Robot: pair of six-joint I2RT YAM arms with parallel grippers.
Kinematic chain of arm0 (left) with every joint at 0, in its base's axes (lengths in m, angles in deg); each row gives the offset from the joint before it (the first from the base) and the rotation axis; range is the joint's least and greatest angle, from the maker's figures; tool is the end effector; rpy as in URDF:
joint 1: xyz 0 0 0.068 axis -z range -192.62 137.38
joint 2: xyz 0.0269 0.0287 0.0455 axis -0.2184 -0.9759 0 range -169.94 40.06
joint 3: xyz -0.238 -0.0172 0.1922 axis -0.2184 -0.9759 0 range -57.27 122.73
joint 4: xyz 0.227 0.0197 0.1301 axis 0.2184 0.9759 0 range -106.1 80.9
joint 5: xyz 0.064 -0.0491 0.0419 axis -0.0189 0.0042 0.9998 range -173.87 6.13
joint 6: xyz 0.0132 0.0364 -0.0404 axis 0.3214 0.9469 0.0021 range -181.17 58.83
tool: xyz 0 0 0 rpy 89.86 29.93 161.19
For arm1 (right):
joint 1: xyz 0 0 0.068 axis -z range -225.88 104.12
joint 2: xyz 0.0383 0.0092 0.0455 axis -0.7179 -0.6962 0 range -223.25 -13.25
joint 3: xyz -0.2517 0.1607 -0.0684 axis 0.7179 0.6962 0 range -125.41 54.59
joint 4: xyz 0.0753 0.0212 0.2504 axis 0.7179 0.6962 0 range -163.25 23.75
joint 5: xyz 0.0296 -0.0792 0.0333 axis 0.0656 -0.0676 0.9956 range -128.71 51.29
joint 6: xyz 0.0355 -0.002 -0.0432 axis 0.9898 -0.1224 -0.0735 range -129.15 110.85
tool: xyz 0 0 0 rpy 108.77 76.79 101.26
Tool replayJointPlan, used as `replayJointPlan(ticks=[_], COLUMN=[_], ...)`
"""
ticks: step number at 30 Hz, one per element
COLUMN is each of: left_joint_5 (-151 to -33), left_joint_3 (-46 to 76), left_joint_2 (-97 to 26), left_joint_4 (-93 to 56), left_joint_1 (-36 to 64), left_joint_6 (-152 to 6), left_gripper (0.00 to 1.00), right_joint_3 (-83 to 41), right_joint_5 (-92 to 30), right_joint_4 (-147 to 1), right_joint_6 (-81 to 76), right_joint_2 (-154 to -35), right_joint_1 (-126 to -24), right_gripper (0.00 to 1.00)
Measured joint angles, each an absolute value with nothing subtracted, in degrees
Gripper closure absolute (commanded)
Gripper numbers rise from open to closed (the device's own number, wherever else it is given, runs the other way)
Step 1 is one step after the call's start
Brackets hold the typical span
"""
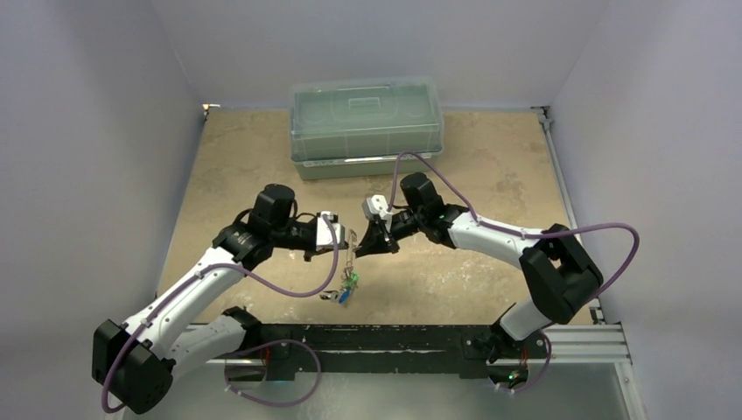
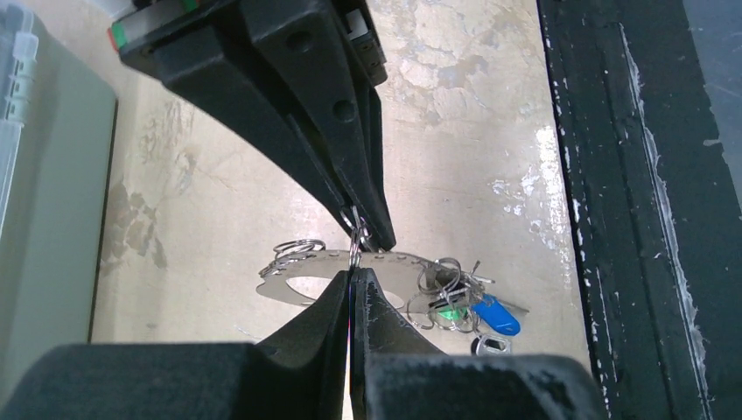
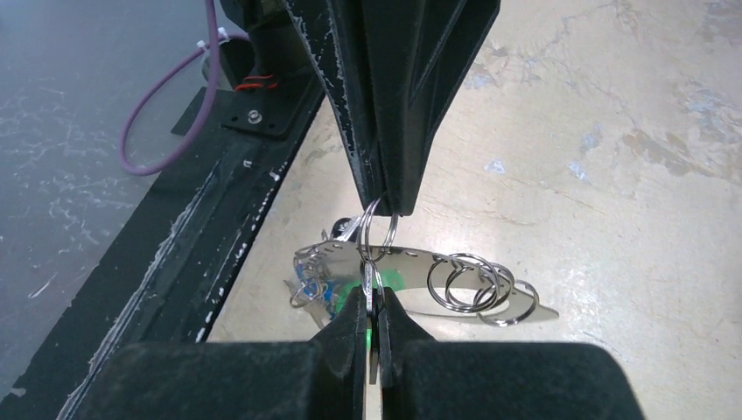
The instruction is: Remove the keys from the keyring
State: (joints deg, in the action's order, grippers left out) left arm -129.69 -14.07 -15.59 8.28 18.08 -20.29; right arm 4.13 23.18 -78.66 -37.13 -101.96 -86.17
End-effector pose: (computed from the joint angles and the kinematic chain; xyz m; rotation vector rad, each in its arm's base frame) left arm 0.1453 -0.1185 0.3051 1.5465 1.4057 -0.7697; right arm 0.2229 0.2335 0.2568 -1.6148 1.2514 1.2709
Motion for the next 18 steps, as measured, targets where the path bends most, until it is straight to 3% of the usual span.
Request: replayJointPlan(ticks=[12,18], left_joint_5=[-129.1,-131.9], left_joint_3=[-16.2,-18.7], left_joint_2=[-16.5,-14.4], left_joint_4=[4.3,4.7], left_joint_1=[14.4,14.4], left_joint_6=[-34.2,-31.2], left_gripper=[1.00,0.70], right_joint_3=[4.1,4.1], right_joint_5=[22.3,22.3], right_joint_4=[-75.6,-74.8], right_joint_6=[-37.7,-37.7], right_joint_2=[-101.2,-101.2], right_joint_1=[-84.1,-84.1], right_gripper=[1.00,1.00])
